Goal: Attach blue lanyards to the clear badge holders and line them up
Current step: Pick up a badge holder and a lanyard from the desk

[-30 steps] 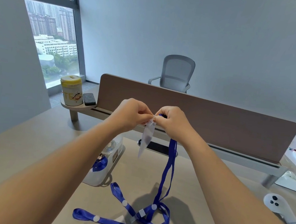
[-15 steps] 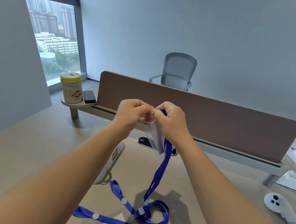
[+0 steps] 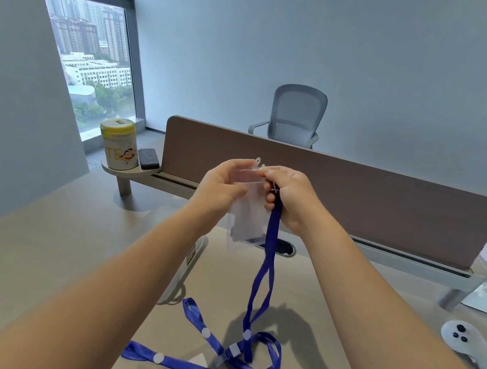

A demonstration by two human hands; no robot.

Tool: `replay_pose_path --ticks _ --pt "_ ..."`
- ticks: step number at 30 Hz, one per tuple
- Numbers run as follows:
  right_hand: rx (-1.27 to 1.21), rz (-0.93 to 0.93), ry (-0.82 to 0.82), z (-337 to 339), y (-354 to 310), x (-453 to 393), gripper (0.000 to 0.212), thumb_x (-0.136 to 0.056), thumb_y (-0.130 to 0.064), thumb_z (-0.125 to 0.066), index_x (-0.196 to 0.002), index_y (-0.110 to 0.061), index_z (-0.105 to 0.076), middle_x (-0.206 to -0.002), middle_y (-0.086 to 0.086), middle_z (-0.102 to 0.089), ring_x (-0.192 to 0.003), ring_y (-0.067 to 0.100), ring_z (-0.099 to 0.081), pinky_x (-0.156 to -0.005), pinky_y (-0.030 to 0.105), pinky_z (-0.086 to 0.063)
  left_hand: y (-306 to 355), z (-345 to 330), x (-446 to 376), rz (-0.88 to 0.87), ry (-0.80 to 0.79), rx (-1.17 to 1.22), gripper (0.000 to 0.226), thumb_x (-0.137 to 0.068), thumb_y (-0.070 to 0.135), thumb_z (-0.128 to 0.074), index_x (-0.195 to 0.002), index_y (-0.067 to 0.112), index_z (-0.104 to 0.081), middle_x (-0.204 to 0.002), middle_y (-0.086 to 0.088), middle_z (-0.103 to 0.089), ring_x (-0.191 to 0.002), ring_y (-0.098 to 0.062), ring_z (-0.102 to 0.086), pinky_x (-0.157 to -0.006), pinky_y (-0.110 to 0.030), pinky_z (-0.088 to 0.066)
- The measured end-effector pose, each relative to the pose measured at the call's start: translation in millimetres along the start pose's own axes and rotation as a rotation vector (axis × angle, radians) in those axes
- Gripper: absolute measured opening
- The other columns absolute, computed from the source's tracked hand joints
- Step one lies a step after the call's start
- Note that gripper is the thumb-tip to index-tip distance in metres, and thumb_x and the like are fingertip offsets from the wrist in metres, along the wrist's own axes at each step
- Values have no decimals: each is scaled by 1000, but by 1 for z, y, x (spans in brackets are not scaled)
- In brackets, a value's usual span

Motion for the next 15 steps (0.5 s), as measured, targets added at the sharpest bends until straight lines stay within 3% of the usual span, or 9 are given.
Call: replay_pose_path --ticks 5,8,11,15 --pt "485 -96 -19 -4 15 -11 23 -89 -12 -52 -66 -13 -56 -54 1 -39 -43 10 -28 -40 18 -25 -1 24 0 -187 184 -645 38 -89 -2 -43 -125 9 -49 -122 -15 -59 -108 -26 -54 -82 -28 -46" --pt "677 -224 -42 -10 28 -20 24 -84 -8 -50 -60 -8 -49 -54 3 -36 -45 12 -26 -45 23 -24 6 18 5 -460 160 -1033 39 -78 -11 -56 -114 2 -59 -101 -20 -70 -93 -35 -65 -77 -38 -54" --pt "769 -306 -52 -13 41 -32 24 -80 -5 -49 -56 -8 -46 -52 3 -34 -44 14 -23 -44 23 -21 -3 21 1 -659 144 -1206 43 -54 -14 -76 -95 -4 -67 -76 -19 -75 -68 -35 -70 -58 -41 -58" --pt "811 -206 82 -10 45 -52 24 -83 -10 -53 -60 -5 -51 -54 4 -36 -48 17 -27 -47 25 -23 -22 39 -21 -592 106 -1213 42 -56 -20 -69 -95 -5 -66 -72 -21 -73 -66 -37 -69 -59 -42 -57"
Point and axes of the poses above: each hand's wrist, its own x-axis away from the middle knuckle, its own z-axis out of the back of the hand, y = z × x, the point moved 9 cm from there along -x, towards the middle knuckle
